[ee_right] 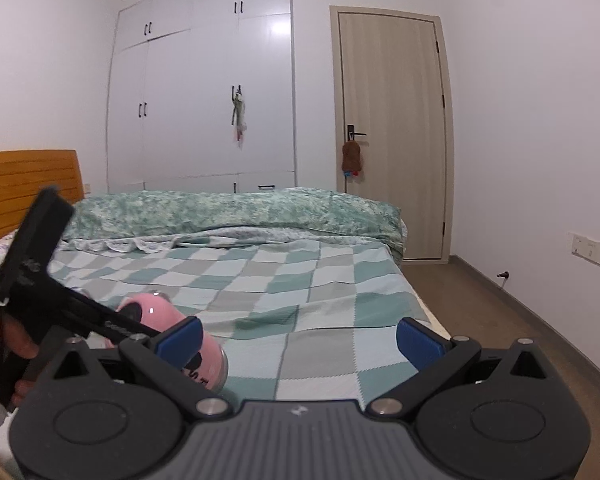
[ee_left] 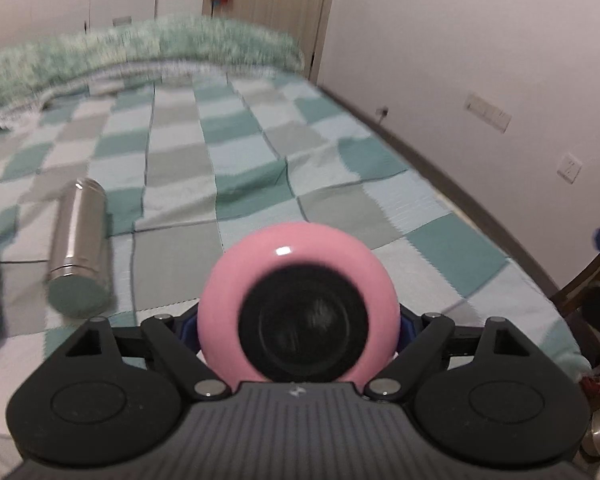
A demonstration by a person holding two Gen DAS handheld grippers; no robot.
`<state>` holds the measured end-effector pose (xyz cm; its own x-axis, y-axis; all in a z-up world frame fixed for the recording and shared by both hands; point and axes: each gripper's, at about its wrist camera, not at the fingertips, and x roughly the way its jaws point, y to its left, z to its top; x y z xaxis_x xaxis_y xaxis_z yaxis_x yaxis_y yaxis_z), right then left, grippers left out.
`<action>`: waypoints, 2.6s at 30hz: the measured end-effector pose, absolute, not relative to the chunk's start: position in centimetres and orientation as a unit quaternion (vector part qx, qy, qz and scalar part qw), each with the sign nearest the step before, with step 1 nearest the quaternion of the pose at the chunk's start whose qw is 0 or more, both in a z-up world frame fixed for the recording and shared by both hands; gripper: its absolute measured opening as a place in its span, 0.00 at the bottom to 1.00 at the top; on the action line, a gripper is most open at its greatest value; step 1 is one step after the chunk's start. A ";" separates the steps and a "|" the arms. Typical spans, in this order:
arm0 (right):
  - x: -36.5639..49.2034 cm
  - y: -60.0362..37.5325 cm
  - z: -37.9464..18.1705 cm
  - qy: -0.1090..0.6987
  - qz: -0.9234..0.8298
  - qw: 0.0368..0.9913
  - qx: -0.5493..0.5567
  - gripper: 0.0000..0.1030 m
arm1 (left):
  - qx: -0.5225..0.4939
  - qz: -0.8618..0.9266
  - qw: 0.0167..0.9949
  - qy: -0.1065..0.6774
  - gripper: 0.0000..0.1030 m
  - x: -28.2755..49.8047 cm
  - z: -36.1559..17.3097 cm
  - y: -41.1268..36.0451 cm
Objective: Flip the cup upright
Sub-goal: 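Carry the pink cup with the left tool toward the right tool, then grasp the pink cup with the right tool while the left tool releases it, then rotate the pink cup with the right tool until its rim faces up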
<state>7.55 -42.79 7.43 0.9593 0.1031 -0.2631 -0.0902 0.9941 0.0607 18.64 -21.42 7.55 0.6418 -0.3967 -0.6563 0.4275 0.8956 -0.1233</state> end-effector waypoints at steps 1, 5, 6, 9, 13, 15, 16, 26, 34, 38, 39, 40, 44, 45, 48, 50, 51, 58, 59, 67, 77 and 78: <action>6.9 -42.5 7.4 0.136 0.052 0.989 0.026 1.00 | 0.023 -0.227 0.912 0.341 0.82 17.1 7.7 -21.1; 4.8 -41.5 6.7 0.148 0.065 0.986 0.037 1.00 | 0.048 -0.218 0.928 0.299 0.82 11.9 6.2 -20.1; 4.3 -41.3 6.4 0.152 0.067 0.985 0.041 1.00 | 0.053 -0.213 0.928 0.302 0.82 10.9 5.2 -19.9; 3.1 -40.4 5.3 0.167 0.076 0.982 0.052 1.00 | 0.047 -0.199 0.938 0.279 0.82 7.7 2.5 -18.5; 1.6 -39.2 4.2 0.183 0.083 0.978 0.053 1.00 | 0.019 -0.194 0.942 0.273 0.82 4.9 2.3 -16.5; 1.0 -38.7 3.9 0.187 0.086 0.977 0.055 1.00 | 0.009 -0.198 0.939 0.281 0.82 4.1 2.1 -15.5; 0.8 -38.5 3.8 0.188 0.089 0.977 0.056 1.00 | 0.008 -0.198 0.937 0.286 0.82 3.7 1.8 -15.0; -0.5 -36.3 3.4 0.205 0.093 0.972 0.063 1.00 | -0.018 -0.189 0.936 0.296 0.84 3.1 0.2 -14.0; -0.7 -34.4 3.7 0.223 0.100 0.968 0.054 1.00 | -0.023 -0.199 0.937 0.287 1.00 1.6 1.9 -11.5; -0.3 -32.8 4.1 0.235 0.113 0.964 0.045 1.00 | -0.040 -0.205 0.937 0.280 1.00 1.2 4.1 -8.3; 0.0 -32.4 4.1 0.240 0.118 0.963 0.044 1.00 | -0.041 -0.203 0.938 0.279 1.00 1.2 4.7 -7.4; 0.1 -31.9 4.1 0.245 0.121 0.961 0.043 1.00 | -0.038 -0.198 0.939 0.280 1.00 1.3 5.2 -6.6; 1.3 -29.4 4.0 0.277 0.127 0.951 0.042 1.00 | -0.023 -0.170 0.944 0.281 1.00 1.7 6.4 -3.8; 1.6 -28.9 3.9 0.285 0.126 0.949 0.039 1.00 | -0.018 -0.163 0.946 0.280 1.00 1.8 6.6 -3.1; 2.8 -27.1 3.8 0.315 0.129 0.940 0.037 1.00 | -0.004 -0.148 0.948 0.283 1.00 2.0 6.7 -1.3; 3.7 -26.4 3.7 0.337 0.136 0.930 0.050 1.00 | 0.002 -0.141 0.948 0.287 1.00 2.1 6.5 -0.5; 4.1 -26.1 3.7 0.348 0.138 0.926 0.057 1.00 | 0.003 -0.140 0.947 0.289 1.00 2.2 6.3 -0.1; 8.6 -25.2 1.9 0.425 0.138 0.887 0.117 1.00 | 0.002 -0.135 0.942 0.307 1.00 3.0 5.1 1.5; 9.4 -25.3 1.4 0.436 0.139 0.879 0.132 1.00 | 0.002 -0.136 0.942 0.308 1.00 2.9 5.0 1.6; 12.7 -25.3 -1.6 0.489 0.141 0.834 0.215 0.94 | -0.005 -0.138 0.940 0.312 1.00 3.3 4.5 2.5; 10.7 -25.3 -1.1 0.427 0.157 0.866 0.209 0.91 | -0.023 -0.143 0.939 0.313 1.00 3.5 4.2 3.0; 10.5 -25.3 -1.1 0.418 0.159 0.870 0.208 0.91 | -0.024 -0.144 0.939 0.313 1.00 3.5 4.2 2.9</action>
